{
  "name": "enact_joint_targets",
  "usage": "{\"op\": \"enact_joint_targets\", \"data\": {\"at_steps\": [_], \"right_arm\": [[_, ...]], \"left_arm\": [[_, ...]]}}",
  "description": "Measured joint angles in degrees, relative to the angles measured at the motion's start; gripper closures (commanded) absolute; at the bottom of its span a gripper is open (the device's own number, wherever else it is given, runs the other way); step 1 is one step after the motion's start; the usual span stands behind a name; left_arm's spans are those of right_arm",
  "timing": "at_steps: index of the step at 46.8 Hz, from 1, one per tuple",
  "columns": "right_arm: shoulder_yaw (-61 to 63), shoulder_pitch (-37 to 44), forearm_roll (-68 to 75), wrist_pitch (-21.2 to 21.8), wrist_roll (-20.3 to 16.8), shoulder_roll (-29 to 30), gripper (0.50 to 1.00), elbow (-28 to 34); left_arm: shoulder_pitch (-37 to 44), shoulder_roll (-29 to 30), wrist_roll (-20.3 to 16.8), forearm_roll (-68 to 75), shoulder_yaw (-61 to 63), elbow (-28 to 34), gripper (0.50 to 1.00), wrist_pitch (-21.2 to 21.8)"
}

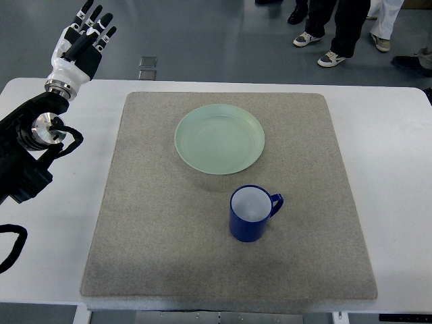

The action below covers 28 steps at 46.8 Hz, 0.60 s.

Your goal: Place cup left of plate with left hand

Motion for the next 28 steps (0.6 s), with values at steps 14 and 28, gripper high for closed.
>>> {"op": "enact_joint_targets", "data": {"at_steps": [14, 28], "right_arm": [[0.0, 0.0, 0.0, 0.01, 0.0, 0.0, 0.568, 0.0], [0.0, 0.0, 0.0, -0.01, 0.0, 0.0, 0.568, 0.0]], "left_arm": [[0.09, -0.73, 0.55, -0.67, 0.04, -0.05, 0.504, 0.29], [0.18, -1.75, 1.18, -0.7, 0.09, -0.11, 0.504, 0.39]]}}
